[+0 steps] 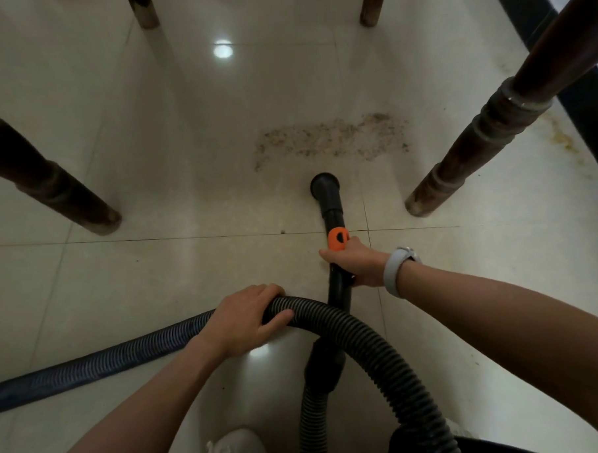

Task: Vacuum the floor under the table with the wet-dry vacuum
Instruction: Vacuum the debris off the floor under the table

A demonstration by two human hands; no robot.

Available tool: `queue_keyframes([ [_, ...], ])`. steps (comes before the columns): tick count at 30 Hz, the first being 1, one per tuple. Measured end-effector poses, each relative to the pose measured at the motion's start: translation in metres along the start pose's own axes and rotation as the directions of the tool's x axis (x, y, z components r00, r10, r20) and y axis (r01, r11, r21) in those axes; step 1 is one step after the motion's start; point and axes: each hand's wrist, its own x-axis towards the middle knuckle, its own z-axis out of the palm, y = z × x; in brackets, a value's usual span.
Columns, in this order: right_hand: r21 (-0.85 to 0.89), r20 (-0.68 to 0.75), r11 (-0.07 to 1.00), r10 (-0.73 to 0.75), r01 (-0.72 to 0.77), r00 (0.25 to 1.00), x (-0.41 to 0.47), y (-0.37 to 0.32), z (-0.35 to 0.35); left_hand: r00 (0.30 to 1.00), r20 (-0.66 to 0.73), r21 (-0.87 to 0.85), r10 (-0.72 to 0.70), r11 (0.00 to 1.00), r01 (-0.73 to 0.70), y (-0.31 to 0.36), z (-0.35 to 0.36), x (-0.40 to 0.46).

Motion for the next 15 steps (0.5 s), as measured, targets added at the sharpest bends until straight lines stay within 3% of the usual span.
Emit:
queue_keyframes([
  [4,0.035,0.081,0.999,-0.005,0.002,0.997,-0.001,0.001,-0.001,0.998,0.061,0.022,0.018,1.0,-0.02,-0.001,0.001,0.0],
  [10,-0.006,0.256,0.999,0.036,-0.035,0.966,-0.002,-0.002,0.003,0.999,-0.007,0.061,-0.043,0.997,0.043,-0.013,-0.019,0.021],
  [15,-0.167,0.325,0.984,-0.005,0.063,0.946,-0.003,-0.011,0.008,0.994,-0.091,0.138,-0.053,0.988,0.065,-0.01,-0.024,0.034],
])
